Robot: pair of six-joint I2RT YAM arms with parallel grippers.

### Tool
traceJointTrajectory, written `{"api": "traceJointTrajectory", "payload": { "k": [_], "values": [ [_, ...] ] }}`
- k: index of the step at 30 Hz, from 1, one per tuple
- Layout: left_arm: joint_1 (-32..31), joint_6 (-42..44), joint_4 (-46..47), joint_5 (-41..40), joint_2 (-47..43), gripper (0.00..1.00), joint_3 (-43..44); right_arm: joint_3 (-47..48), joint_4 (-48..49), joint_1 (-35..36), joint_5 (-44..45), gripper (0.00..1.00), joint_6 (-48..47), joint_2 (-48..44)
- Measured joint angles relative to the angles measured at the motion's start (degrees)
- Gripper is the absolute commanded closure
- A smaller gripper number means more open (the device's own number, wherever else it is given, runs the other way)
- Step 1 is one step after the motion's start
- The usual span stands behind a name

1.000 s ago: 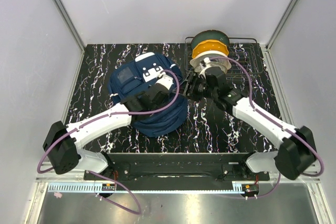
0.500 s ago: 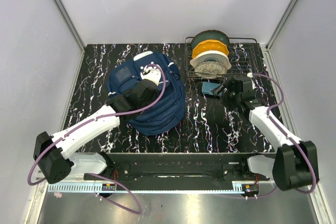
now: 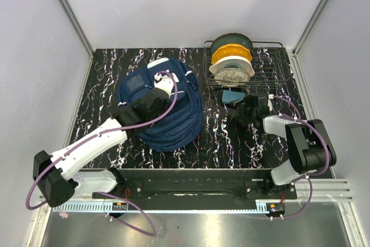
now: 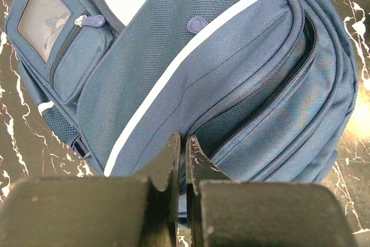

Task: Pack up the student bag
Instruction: Pick up the personal item from the center of the board.

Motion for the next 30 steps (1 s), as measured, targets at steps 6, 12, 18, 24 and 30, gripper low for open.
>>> {"api": "traceJointTrajectory", "payload": {
  "k": [6,12,18,24,30],
  "values": [
    [0.0,-0.6,-0.8,0.3,-0.4,1.0,0.0,-0.4,11.0,-0.1,3.5,0.3,4.6,5.2],
    [0.0,-1.5,-1.0,0.5,-0.8,1.0,0.0,-0.3,18.6,-0.1,6.4,0.41,7.8,9.9],
    [0.0,-1.9,-1.3,0.9,-0.9,1.0,0.0,0.0,21.4,-0.1,7.7,0.61,9.1,12.5],
    [0.0,-2.1,-1.6,1.1,-1.1,1.0,0.0,-0.2,22.8,-0.1,8.7,0.87,9.2,14.2],
    [0.1,-2.5,-2.4,1.4,-2.0,1.0,0.0,-0.7,26.5,-0.1,8.7,1.0,8.9,15.0]
  ]
}}
